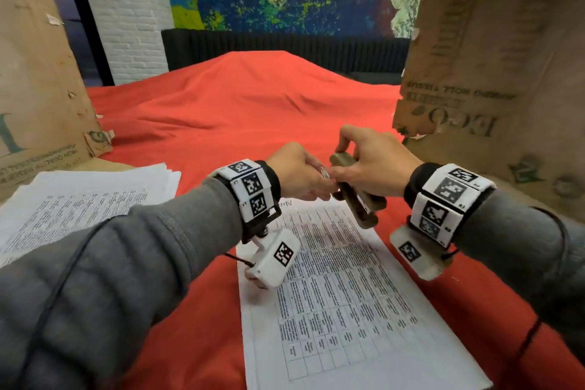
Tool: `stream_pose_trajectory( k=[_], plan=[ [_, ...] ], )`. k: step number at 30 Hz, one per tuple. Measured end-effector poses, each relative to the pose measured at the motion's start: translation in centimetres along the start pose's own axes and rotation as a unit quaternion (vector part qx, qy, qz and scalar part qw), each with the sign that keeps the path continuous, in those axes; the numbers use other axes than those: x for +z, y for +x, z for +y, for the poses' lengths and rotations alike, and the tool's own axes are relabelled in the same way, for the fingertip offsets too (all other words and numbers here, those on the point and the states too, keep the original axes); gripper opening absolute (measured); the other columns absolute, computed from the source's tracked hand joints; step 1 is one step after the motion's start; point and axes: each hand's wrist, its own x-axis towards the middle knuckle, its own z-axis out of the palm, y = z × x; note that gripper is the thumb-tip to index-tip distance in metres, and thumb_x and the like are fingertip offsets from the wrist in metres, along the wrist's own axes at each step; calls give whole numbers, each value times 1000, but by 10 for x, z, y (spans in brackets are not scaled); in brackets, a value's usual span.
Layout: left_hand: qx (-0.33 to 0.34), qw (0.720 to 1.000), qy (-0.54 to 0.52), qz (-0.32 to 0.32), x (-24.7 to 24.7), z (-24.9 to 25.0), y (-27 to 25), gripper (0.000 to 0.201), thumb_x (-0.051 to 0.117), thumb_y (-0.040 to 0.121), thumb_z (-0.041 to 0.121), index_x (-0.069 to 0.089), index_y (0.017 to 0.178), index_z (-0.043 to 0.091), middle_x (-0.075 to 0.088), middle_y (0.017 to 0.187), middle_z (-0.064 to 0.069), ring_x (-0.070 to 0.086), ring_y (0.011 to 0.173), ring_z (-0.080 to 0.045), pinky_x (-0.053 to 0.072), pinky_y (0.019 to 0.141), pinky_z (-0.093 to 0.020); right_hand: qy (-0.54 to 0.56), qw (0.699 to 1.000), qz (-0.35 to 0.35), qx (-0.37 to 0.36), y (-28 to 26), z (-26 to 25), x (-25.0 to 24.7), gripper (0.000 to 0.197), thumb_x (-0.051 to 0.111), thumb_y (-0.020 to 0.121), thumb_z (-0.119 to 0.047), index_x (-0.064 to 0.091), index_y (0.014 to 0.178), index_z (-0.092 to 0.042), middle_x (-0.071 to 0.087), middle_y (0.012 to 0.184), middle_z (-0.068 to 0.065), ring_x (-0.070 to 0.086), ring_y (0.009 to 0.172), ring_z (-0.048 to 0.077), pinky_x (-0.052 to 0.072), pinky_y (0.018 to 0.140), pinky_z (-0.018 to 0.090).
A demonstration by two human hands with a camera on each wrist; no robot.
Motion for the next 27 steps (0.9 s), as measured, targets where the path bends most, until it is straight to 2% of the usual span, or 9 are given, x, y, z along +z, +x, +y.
stream_pose_trajectory(
  k=[3, 8, 10, 12, 17, 19, 22, 25, 27],
  plan=[
    [3, 1000, -25, -5, 17, 9, -2, 4, 78, 88, 5, 77, 85, 6, 80, 82, -13, 78, 80, -16, 63, 83, -33, 0, 1000, 3, 10, -15, 14, -8, 28, 76, 83, -42, 56, 96, -28, 67, 79, -4, 66, 74, 18, 58, 69, 36],
    [-36, 995, -92, 1, 42, 27, -1, 11, 67, 95, -1, 73, 102, -6, 79, 88, -14, 78, 82, -22, 64, 79, -32, -6, 1000, 4, 18, -40, 35, -24, 27, 72, 84, -46, 57, 97, -27, 70, 78, -4, 67, 73, 16, 55, 66, 33],
    [-39, 993, -109, 21, 45, 29, 5, 10, 68, 95, 0, 73, 102, -5, 79, 88, -14, 79, 81, -21, 64, 79, -33, -18, 999, -14, 32, -48, 47, -29, 24, 74, 84, -44, 59, 95, -28, 69, 77, -3, 65, 72, 15, 52, 64, 31],
    [-34, 992, -115, 27, 46, 27, 7, 7, 69, 94, 2, 74, 98, -2, 79, 90, -13, 79, 82, -21, 64, 80, -33, -48, 995, -54, 64, -53, 66, -35, 23, 76, 82, -43, 62, 93, -29, 70, 78, 0, 66, 76, 19, 55, 68, 34],
    [2, 991, -124, -47, 57, 18, -7, 4, 72, 95, 5, 74, 98, 2, 79, 87, -11, 77, 82, -20, 63, 80, -31, -152, 970, -139, 129, -59, 117, -34, 15, 76, 85, -36, 64, 92, -30, 65, 88, -4, 58, 87, 19, 47, 75, 29],
    [24, 988, -134, -73, 65, 17, -12, 11, 73, 95, 5, 71, 105, 3, 79, 89, -11, 77, 83, -23, 63, 80, -32, -156, 964, -160, 146, -59, 128, -30, 15, 73, 88, -37, 65, 99, -31, 67, 102, -2, 58, 94, 20, 48, 80, 30],
    [45, 982, -157, -100, 73, 17, -13, 29, 72, 94, 5, 63, 121, 1, 80, 87, -10, 77, 75, -19, 63, 71, -29, -169, 966, -132, 144, -64, 121, -37, 30, 68, 86, -43, 70, 114, -32, 67, 103, -7, 63, 104, 21, 49, 88, 29],
    [65, 974, -180, -124, 78, 19, -14, 29, 70, 95, 2, 60, 122, 4, 79, 85, -10, 77, 69, -16, 63, 63, -26, -36, 997, -17, 67, -78, 97, -52, 16, 72, 86, -32, 80, 99, -27, 77, 87, -7, 71, 89, 16, 53, 83, 28],
    [77, 969, -195, -133, 81, 23, -15, 27, 69, 95, 0, 59, 120, 6, 79, 82, -11, 77, 66, -16, 62, 60, -25, 136, 989, -49, 18, -89, 81, -57, 11, 78, 88, -20, 82, 97, -22, 79, 80, 0, 72, 76, 13, 54, 76, 29]
  ],
)
